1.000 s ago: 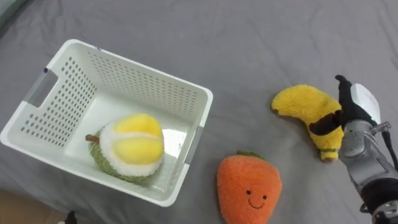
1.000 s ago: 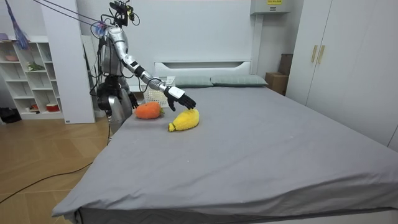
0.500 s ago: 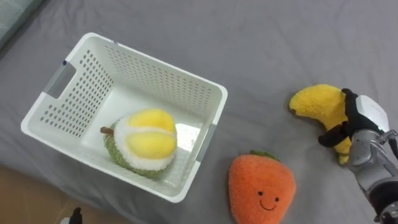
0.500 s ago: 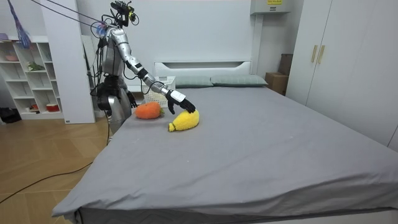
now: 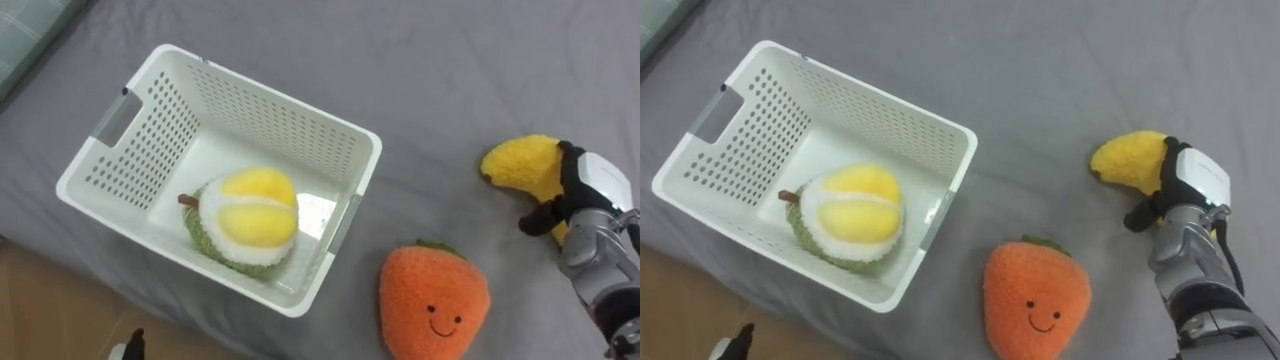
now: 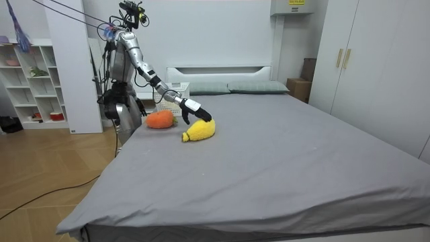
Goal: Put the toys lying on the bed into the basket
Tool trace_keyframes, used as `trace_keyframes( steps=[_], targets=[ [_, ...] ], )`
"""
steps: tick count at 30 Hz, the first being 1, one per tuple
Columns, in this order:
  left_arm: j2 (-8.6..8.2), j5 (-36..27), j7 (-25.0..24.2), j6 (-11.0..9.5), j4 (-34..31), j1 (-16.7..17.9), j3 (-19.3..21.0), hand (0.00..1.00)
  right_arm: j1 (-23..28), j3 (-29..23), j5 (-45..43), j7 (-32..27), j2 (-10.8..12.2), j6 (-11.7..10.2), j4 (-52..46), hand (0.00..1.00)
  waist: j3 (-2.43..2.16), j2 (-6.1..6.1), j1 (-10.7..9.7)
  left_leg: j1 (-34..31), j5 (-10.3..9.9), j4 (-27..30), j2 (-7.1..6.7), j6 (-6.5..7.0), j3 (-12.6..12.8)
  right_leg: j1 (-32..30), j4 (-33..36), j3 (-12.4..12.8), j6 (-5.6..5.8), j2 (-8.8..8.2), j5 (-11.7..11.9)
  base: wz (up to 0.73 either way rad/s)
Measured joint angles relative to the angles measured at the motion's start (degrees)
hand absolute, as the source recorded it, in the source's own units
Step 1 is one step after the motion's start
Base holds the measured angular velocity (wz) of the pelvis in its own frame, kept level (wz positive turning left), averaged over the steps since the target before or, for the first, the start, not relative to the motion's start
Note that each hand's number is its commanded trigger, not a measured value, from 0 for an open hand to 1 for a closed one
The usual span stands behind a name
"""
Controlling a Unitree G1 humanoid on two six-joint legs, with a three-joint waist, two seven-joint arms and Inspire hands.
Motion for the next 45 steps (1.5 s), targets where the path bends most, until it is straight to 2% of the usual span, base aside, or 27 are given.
trace_keyframes(
  steps=[5, 11, 15, 19, 27, 31, 34, 41, 42, 43, 45],
  targets=[
    [0.1, -0.04, 0.0, 0.02, 0.33, 0.02, -0.81, 0.0, -0.02, 0.16, 0.39, -0.63, -0.17, -0.36, 0.71, 0.0, 0.0, 0.01, 1.09, -0.03, 0.01, 0.02, 0.03, 0.01, 0.04, -0.36, 0.53, 0.18, 0.0, -0.07, -0.01, 0.0],
    [0.07, -0.01, 0.37, 0.06, -0.68, 0.82, -1.11, 0.0, -2.29, -0.23, 0.32, -3.32, -0.25, -0.48, 2.33, 0.0, -0.03, 0.21, 1.0, -0.4, 0.33, 0.09, -0.17, 0.07, -0.7, -0.35, 0.61, -1.26, 0.0, -0.32, -0.01, 0.08],
    [-0.01, -0.02, 0.65, 0.2, -1.67, 1.31, -1.1, 0.0, -3.61, -0.37, -0.57, -6.55, -1.22, -0.5, 2.44, 0.0, -0.04, 0.93, 0.97, -1.03, 0.54, 0.49, -0.37, 0.11, -1.3, -0.43, 0.75, -2.24, 0.0, -0.5, -0.01, 0.12],
    [-0.05, -0.04, 0.77, 0.64, -2.83, 1.42, -1.15, 0.0, -4.71, -0.37, -0.83, -8.51, -2.57, -0.34, 2.97, 0.0, -0.28, 1.42, 1.12, -2.89, 1.09, 0.8, -0.55, 0.17, -1.54, -2.41, 1.78, -2.38, -0.02, -0.85, -0.02, 0.07],
    [-0.05, -0.07, 1.33, 1.7, -3.36, 1.81, -1.21, 0.0, -4.72, -0.31, -0.85, -9.7, -3.55, 0.55, 4.83, 0.0, -0.29, 1.51, 1.12, -4.06, 1.66, 0.5, -0.93, 0.48, -1.77, -4.08, 2.7, -2.55, -0.02, -1.04, -0.02, 0.0],
    [0.11, -2.47, 1.76, 1.75, -3.66, 1.82, -3.54, 0.0, -5.25, 0.65, -0.89, -9.75, -4.62, 1.09, 5.78, 0.0, -0.29, 1.51, 1.13, -4.44, 1.88, 0.45, -1.02, 0.49, -1.96, -4.47, 2.82, -2.78, -0.02, -1.31, -0.02, 0.01],
    [0.18, -4.36, 1.74, 1.73, -4.17, 1.78, -5.56, 0.0, -6.33, 3.21, -0.91, -9.75, -5.73, 1.62, 7.07, 0.0, -0.29, 1.51, 1.12, -4.94, 1.98, 0.45, -1.05, 0.46, -2.21, -4.81, 2.82, -2.92, -0.02, -1.53, -0.02, 0.05],
    [0.25, -4.58, 1.35, 1.79, -4.7, 1.75, -6.97, 0.0, -7.93, 4.68, -0.93, -9.71, -5.92, 1.86, 9.31, 0.0, -0.27, 1.48, 1.25, -5.81, 2.1, 0.54, -1.17, 0.49, -2.7, -5.44, 2.82, -3.45, -0.02, -1.63, -0.02, 0.04],
    [0.25, -4.58, 1.27, 1.79, -4.68, 1.71, -7.51, 0.0, -7.98, 4.98, -0.94, -9.69, -5.93, 1.92, 9.32, 0.53, -0.2, 1.48, 1.26, -6.15, 2.18, 0.54, -1.21, 0.51, -2.71, -5.77, 2.81, -3.47, -0.02, -1.67, -0.02, 0.0],
    [0.25, -4.62, 1.22, 1.8, -4.64, 1.72, -8.07, 0.0, -7.94, 5.56, -0.93, -9.62, -5.93, 2.04, 9.56, 1.0, -0.13, 1.55, 1.27, -6.31, 2.22, 0.54, -1.23, 0.53, -2.74, -5.92, 2.8, -3.5, -0.02, -1.69, -0.02, 0.0],
    [0.25, -4.65, 1.21, 1.81, -4.62, 1.72, -8.53, 0.0, -7.95, 6.09, -0.96, -9.62, -5.99, 2.23, 9.58, 1.0, -0.11, 1.54, 1.34, -6.93, 2.28, 0.56, -1.24, 0.52, -2.73, -6.55, 2.8, -3.48, -0.02, -1.69, -0.02, 0.0]
  ],
)
